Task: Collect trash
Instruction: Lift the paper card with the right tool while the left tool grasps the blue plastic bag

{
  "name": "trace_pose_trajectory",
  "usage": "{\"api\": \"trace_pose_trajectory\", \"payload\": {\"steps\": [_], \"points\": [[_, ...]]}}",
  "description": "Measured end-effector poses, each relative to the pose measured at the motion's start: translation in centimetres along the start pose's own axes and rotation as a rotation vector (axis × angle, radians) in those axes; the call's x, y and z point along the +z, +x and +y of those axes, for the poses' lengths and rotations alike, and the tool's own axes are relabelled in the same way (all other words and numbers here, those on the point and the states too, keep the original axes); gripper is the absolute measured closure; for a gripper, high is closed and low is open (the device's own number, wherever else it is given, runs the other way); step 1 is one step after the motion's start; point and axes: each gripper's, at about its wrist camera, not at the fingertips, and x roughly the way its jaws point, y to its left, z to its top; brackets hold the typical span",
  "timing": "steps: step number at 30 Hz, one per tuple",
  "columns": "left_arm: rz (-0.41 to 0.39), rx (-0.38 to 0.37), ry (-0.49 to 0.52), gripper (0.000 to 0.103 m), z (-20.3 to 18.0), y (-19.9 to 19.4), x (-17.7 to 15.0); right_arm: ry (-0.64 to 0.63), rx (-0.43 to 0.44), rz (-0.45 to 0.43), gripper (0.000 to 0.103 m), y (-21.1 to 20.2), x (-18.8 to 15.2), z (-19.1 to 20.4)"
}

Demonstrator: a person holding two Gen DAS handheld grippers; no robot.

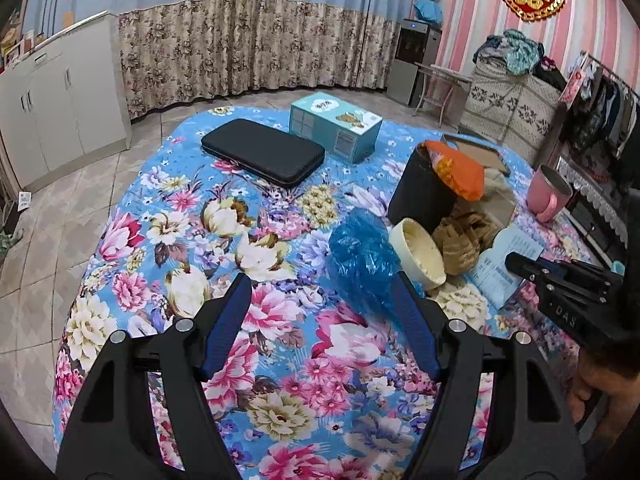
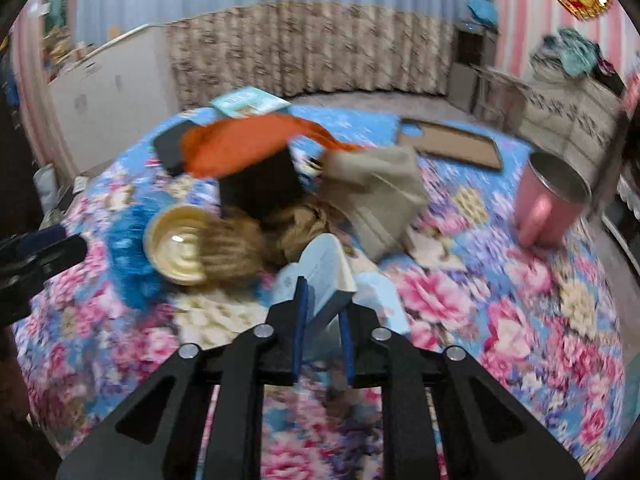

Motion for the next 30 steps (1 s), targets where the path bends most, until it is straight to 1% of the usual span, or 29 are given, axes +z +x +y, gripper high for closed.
{"api": "trace_pose_trajectory", "payload": {"steps": [2, 3, 5, 12, 19, 30], "points": [[0.009, 0.004, 0.01, 0.033, -0.2, 0.3, -0.1, 0.017, 0.012, 0.024, 0.085, 0.4, -0.3, -0.8], [0.011, 0.003, 0.013, 0.033, -0.3, 0.3, -0.1, -0.02, -0.006, 0.023, 0.085, 0.4, -0.3, -0.5], [0.011, 0.002, 0.013, 0.033, -0.4, 0.4, -0.1, -0.123, -0.077, 0.019, 0.085, 0.5, -0.7, 0.7], [0.02, 0.004, 0.024, 0.033, -0.9, 0.8, -0.1, -0.254, -0.165, 0.026, 0.087, 0.7, -1.2, 2.6], [0.015, -0.004, 0.029, 0.033, -1.4, 0.9, -0.1, -0.273, -0.182, 0.026, 0.087, 0.5, -1.6, 3.4], [0.03, -0.007, 0.018, 0.033, -1.5, 1.8, 0.1, -0.22, -0.135, 0.026, 0.087, 0.5, -1.2, 2.2]]}}
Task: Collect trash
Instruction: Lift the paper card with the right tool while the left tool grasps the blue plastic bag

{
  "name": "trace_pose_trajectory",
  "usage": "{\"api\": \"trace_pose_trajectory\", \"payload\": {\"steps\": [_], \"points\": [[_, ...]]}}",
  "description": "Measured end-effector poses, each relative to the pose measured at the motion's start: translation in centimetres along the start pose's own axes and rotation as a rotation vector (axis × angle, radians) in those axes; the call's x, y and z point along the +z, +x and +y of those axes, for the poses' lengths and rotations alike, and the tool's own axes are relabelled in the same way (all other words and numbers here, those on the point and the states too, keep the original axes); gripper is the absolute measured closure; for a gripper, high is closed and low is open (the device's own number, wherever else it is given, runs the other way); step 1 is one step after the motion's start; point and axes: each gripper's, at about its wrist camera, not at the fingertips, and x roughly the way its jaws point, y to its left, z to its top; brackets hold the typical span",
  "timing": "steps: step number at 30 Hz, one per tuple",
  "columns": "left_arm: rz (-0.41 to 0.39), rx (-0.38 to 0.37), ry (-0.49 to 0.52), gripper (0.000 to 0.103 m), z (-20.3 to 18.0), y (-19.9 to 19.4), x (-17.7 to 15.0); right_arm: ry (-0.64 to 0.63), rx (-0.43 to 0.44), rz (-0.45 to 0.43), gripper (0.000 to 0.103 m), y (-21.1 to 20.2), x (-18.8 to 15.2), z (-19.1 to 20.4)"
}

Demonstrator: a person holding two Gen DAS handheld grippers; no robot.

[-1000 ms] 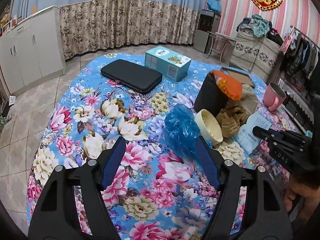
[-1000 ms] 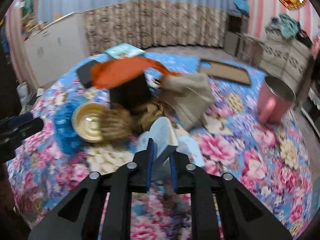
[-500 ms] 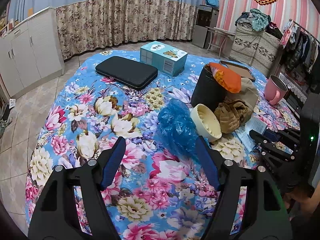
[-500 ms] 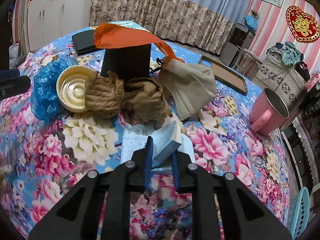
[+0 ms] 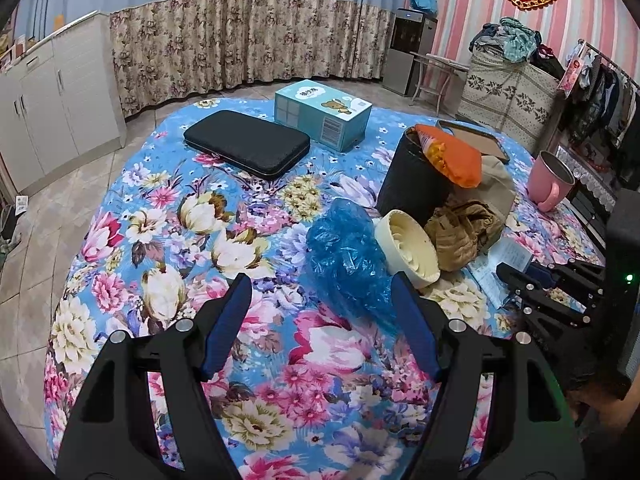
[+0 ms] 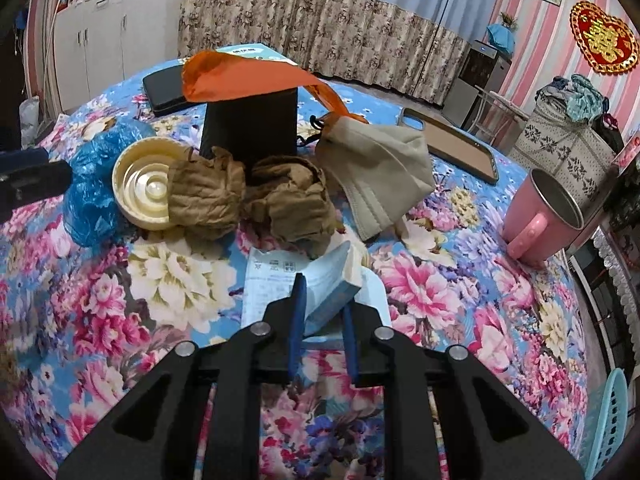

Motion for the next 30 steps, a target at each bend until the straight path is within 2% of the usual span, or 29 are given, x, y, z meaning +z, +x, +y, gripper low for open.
{"api": "trace_pose_trajectory", "payload": {"steps": [11, 13, 14, 15, 16, 17, 24, 28, 29, 30], "points": [[0.017, -0.047, -0.05, 0.032, 0.9, 1.0, 0.4, 0.102, 0.096, -0.037, 0.087, -0.8, 0.2, -1.6], [0.017, -0.071, -0.047, 0.031, 0.6, 1.1, 0.4, 0.11, 0.103, -0.047, 0.084, -1.1, 0.2, -1.7], [0.015, -0.067, -0.041, 0.03, 0.4, 1.1, 0.4, 0.11, 0.109, -0.041, 0.068, -1.0, 0.1, -1.6], [0.013, -0.059, -0.037, 0.03, 0.4, 1.0, 0.4, 0.107, 0.108, -0.034, 0.033, -0.9, -0.1, -1.6], [0.011, -0.053, -0.036, 0.03, 0.4, 0.9, 0.4, 0.107, 0.094, -0.041, 0.023, -1.1, -0.3, -1.6], [0.009, -0.053, -0.041, 0.03, 0.5, 0.8, 0.4, 0.111, 0.09, -0.055, 0.02, -1.5, -0.3, -1.7], [0.007, -0.047, -0.067, 0.03, 1.2, 0.8, 0.4, 0.2, 0.158, -0.114, 0.02, -3.2, -0.6, -3.2], [0.011, -0.05, -0.061, 0.03, 1.0, 1.0, 0.5, 0.188, 0.188, -0.147, 0.02, -3.5, -0.1, -2.3], [0.012, -0.05, -0.059, 0.03, 1.0, 1.1, 0.5, 0.175, 0.193, -0.153, 0.022, -3.5, 0.0, -1.8], [0.012, -0.053, -0.059, 0.03, 1.0, 1.3, 0.6, 0.159, 0.198, -0.153, 0.032, -3.4, 0.2, -1.4]]}}
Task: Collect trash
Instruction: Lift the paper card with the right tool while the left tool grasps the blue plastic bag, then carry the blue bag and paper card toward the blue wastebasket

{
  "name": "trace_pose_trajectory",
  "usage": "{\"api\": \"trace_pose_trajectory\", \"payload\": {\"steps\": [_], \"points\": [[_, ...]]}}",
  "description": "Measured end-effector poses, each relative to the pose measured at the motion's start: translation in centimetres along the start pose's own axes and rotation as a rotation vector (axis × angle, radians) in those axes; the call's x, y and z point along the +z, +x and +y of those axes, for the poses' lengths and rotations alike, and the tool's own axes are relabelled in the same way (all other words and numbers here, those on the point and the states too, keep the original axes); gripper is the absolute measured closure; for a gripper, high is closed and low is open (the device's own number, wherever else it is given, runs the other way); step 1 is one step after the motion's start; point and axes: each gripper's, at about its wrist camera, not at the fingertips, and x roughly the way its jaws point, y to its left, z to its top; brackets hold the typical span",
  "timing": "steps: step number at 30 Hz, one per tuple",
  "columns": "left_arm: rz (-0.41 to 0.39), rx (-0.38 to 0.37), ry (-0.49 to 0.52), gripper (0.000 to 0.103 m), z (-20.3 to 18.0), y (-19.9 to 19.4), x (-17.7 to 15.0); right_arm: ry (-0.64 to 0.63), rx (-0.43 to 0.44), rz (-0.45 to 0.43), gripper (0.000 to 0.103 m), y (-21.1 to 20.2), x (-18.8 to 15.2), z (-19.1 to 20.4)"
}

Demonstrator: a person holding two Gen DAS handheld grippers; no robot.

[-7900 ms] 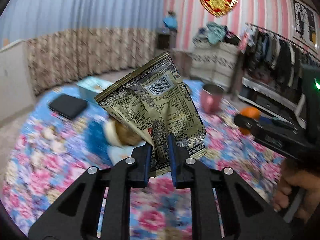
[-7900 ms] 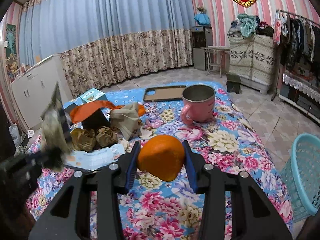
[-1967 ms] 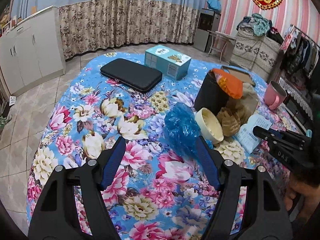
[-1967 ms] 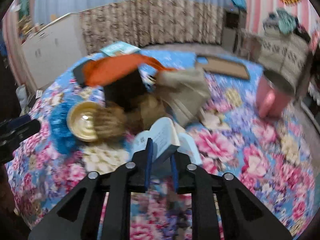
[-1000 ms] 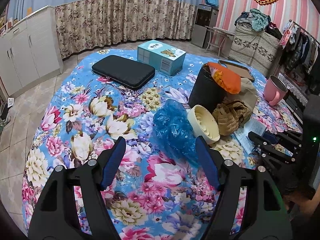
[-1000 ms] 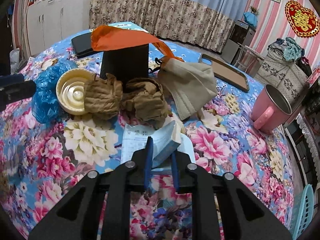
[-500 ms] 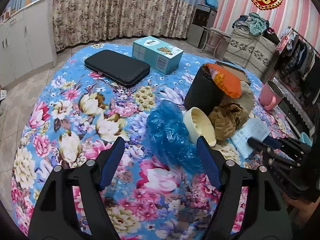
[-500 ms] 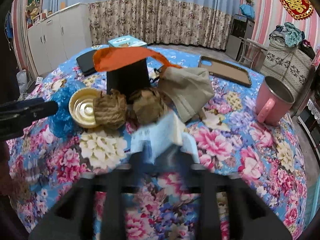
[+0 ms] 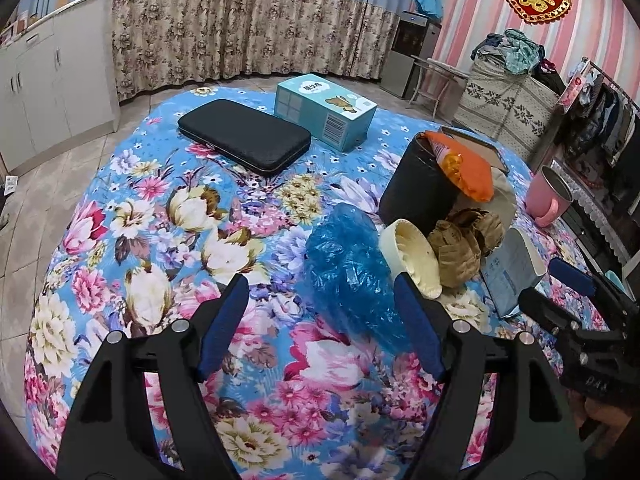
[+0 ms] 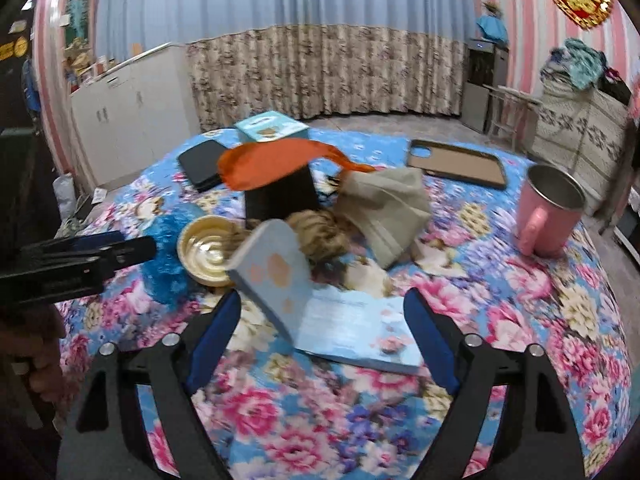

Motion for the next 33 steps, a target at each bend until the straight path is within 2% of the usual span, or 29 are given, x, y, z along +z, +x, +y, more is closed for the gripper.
{"api": "trace_pose_trajectory", "payload": {"steps": [1, 2, 3, 4, 6, 7, 8, 10, 18, 27, 33], "points": [[0.002, -0.005, -0.001, 0.03, 0.0, 0.2, 0.1, -0.014, -0.001, 0.015, 0.043, 0.4, 0.0, 0.4], [0.008, -0.011, 0.0, 0.031, 0.0, 0.5, 0.1, -0.024, -0.002, 0.042, 0.068, 1.0, 0.0, 0.7], [0.014, -0.013, 0.003, 0.032, -0.1, 0.8, 0.2, -0.027, -0.007, 0.067, 0.088, 1.6, -0.1, 0.9], [0.019, -0.017, 0.009, 0.039, -0.2, 1.1, 0.3, -0.025, -0.013, 0.082, 0.094, 1.9, -0.1, 0.9], [0.024, -0.031, 0.017, 0.057, -0.5, 1.5, 0.4, -0.023, -0.012, 0.064, 0.095, 1.5, -0.1, 0.9], [0.022, -0.042, 0.017, 0.073, -0.5, 1.5, 0.5, -0.022, -0.008, 0.042, 0.095, 0.9, 0.0, 0.9], [0.02, -0.055, 0.017, 0.081, -0.5, 1.3, 0.5, -0.021, -0.006, 0.023, 0.096, 0.4, 0.2, 0.8], [-0.001, -0.068, 0.021, 0.084, -0.7, 0.6, 0.4, -0.01, -0.002, 0.001, 0.096, -0.4, 0.4, 0.6], [-0.103, -0.062, -0.037, 0.09, 0.5, -2.8, -0.2, 0.025, 0.004, -0.073, 0.095, -3.0, 0.6, -0.4], [-0.259, -0.026, -0.004, 0.09, -1.2, -7.4, -1.0, 0.034, 0.004, -0.169, 0.095, -7.4, 0.2, -0.8], [-0.268, -0.032, 0.024, 0.09, -2.7, -9.4, -1.9, 0.027, 0.011, -0.198, 0.095, -9.2, 0.5, -1.1]]}}
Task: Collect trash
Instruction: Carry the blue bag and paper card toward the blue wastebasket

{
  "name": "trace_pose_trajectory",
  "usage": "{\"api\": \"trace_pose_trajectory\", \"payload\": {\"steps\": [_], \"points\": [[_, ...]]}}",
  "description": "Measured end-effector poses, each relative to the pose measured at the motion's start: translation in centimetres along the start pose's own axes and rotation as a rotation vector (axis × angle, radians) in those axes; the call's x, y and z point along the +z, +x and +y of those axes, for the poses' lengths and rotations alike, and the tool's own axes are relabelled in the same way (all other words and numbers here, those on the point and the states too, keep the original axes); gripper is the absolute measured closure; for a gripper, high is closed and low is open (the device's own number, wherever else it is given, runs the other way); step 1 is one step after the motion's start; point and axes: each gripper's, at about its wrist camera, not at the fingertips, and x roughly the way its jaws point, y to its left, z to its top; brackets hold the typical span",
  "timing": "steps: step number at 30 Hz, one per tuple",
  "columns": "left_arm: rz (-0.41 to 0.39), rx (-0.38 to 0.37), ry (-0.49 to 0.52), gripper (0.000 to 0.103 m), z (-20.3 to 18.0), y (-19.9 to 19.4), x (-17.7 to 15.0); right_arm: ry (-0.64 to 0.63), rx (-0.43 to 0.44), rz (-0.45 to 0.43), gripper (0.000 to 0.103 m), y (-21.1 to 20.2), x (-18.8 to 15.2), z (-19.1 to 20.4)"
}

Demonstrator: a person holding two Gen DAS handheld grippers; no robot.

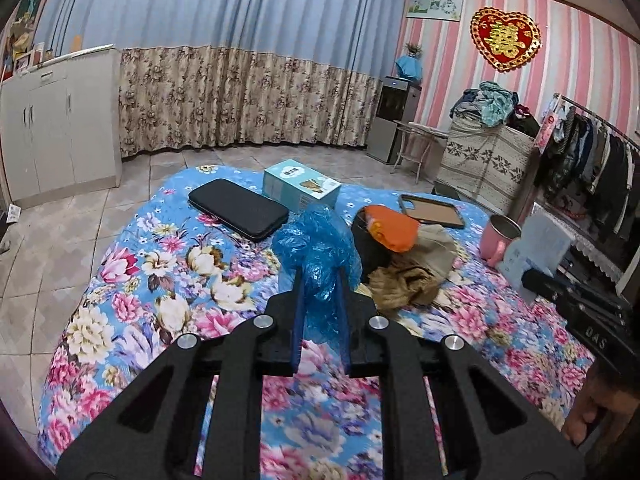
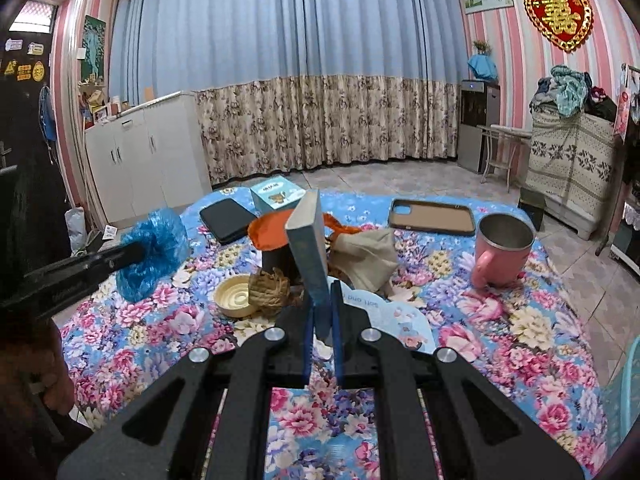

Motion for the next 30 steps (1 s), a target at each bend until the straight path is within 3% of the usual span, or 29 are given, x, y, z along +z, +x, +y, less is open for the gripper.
{"api": "trace_pose_trajectory", "payload": {"steps": [13, 23, 30], "points": [[-0.025, -0.048, 0.04, 0.09, -4.1, -4.7, 0.6, -0.002, -0.009, -0.062, 0.095, -6.4, 0.2, -1.0], [-0.057, -0.12, 0.109, 0.09, -10.6, -7.0, 2.1, 0.015, -0.078, -0.152, 0.095, -12.7, 1.8, -4.6], [-0.049, -0.202, 0.142, 0.09, -15.9, -6.6, 2.4, 0.03, -0.152, -0.186, 0.095, -16.5, 2.3, -8.2]]}}
